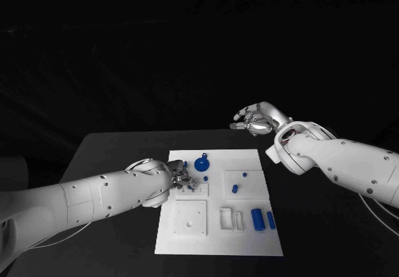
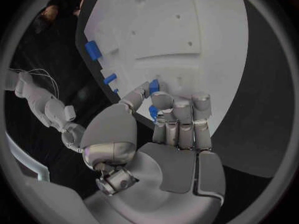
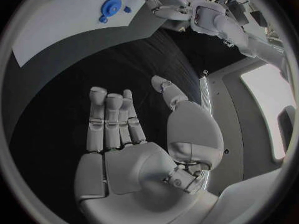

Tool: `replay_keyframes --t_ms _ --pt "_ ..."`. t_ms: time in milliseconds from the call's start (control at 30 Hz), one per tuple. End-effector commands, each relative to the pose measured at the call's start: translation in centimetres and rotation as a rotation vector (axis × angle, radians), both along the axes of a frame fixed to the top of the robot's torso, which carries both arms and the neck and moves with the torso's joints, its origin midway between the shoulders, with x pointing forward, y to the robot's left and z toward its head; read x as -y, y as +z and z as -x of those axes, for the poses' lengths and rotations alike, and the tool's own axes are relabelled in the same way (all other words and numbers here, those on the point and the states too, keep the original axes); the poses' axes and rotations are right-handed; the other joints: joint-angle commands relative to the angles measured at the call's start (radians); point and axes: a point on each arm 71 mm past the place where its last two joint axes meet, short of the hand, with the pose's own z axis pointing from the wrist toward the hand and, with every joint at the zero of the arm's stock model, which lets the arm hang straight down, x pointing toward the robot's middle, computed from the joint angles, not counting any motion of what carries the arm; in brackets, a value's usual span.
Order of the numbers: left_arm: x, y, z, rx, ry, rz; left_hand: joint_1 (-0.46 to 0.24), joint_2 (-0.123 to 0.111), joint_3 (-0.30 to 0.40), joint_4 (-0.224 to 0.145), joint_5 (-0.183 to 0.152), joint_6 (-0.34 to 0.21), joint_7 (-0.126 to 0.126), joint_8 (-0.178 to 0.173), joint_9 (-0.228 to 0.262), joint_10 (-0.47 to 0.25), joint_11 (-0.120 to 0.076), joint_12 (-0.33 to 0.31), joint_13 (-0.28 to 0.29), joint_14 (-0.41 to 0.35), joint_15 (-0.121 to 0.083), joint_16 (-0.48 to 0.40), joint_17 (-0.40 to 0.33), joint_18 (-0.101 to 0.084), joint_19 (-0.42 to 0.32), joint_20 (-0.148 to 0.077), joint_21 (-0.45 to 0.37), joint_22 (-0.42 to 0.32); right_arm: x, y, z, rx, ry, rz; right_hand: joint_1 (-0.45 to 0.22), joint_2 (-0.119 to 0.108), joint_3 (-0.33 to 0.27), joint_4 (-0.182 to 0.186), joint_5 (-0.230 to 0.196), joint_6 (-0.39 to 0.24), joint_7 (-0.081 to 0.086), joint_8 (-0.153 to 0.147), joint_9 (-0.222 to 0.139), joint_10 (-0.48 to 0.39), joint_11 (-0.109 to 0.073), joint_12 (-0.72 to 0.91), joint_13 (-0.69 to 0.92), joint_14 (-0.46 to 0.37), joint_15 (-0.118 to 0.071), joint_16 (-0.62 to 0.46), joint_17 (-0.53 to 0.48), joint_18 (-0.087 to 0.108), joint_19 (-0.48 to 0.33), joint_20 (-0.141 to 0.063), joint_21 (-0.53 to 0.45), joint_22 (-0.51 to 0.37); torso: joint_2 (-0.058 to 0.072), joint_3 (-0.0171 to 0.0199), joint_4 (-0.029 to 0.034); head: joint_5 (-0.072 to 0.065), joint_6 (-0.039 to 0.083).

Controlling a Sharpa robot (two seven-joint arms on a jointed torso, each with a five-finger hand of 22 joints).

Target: Assemble the parts on the task board

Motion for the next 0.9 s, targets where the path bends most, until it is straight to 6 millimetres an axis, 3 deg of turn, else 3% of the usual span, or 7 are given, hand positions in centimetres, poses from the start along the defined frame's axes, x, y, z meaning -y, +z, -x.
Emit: replay_keyframes --t_ms 33,900 --pt "0.36 0.01 0.04 0.032 -0.013 0.000 0.005 0.017 0.026 -0.018 0.006 0.090 -0.048 0.131 0.164 0.040 -0.042 0.006 0.001 0.060 -0.071 0.004 0.001 0.009 0.008 -0.130 0.005 0.014 -0.23 0.03 0.05 -0.001 0.019 0.005 0.007 0.002 -0.006 0.000 0.004 -0.015 0.017 0.004 -0.001 -0.004 0.000 0.004 -0.001 -0.008 -0.001 0.006 -0.001 0.048 0.001 0.006 -0.005 0.002 0.000 0.0002 -0.0002 0.001 -0.001" --pt "0.22 -0.65 0.26 0.014 -0.032 -0.022 -0.005 0.015 0.028 -0.015 0.002 0.092 -0.049 0.137 0.168 0.040 -0.043 0.011 0.002 0.062 -0.072 0.005 0.001 0.010 0.010 -0.130 0.007 0.014 -0.16 -0.01 0.02 -0.004 0.019 0.007 0.004 0.002 -0.008 0.002 0.006 -0.015 0.017 0.004 -0.001 -0.005 0.000 0.005 -0.003 -0.009 -0.001 0.007 -0.002 0.048 0.001 0.006 -0.006 0.003 0.000 0.0003 0.0000 -0.001 -0.005"
